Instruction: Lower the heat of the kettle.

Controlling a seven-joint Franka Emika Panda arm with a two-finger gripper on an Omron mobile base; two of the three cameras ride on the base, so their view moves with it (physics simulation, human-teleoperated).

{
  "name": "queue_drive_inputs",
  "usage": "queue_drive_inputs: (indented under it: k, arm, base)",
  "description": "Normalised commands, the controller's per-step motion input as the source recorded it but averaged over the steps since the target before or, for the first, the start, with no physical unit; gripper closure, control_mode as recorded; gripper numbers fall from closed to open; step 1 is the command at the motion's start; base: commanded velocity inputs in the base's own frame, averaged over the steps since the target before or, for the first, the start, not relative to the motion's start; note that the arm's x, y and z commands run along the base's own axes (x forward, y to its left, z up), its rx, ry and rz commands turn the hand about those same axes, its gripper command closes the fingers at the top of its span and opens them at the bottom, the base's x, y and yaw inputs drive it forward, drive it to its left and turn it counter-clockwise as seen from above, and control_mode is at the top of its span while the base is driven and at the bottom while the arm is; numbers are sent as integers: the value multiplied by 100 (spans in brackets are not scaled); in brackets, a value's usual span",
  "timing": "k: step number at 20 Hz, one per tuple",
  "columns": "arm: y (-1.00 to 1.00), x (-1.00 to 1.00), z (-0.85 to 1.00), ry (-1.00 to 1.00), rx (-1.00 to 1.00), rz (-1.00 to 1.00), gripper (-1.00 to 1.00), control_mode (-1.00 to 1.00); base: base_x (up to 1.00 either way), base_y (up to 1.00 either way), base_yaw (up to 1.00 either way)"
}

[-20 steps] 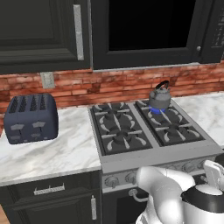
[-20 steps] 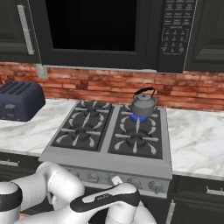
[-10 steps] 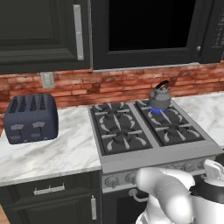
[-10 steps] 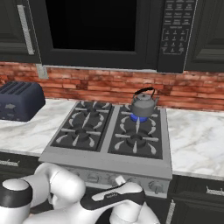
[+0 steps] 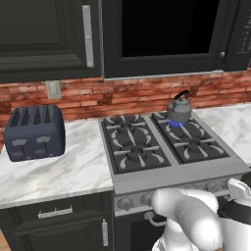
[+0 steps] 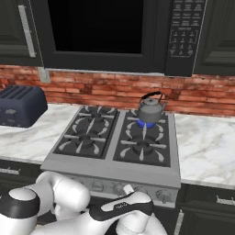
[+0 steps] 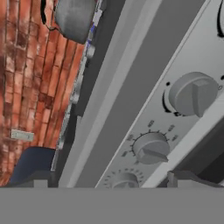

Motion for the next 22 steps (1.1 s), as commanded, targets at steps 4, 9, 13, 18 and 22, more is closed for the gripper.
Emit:
queue_drive_inputs:
  k: [4,9,13,18,22]
  arm:
    - [6,8,-11,0,0,-9,-100,-100]
    - [2,6,-9,0,0,-6,-100,-100]
    - [3,12,-10,0,0,-2,-100,-100]
    - [0,13,-15,0,0,0,-100,-100]
    - [0,15,-16,-1,2,0,-100,-100]
  base:
    - [0,0,0]
    - [0,0,0]
    - [0,0,0]
    - [0,0,0]
    - [0,0,0]
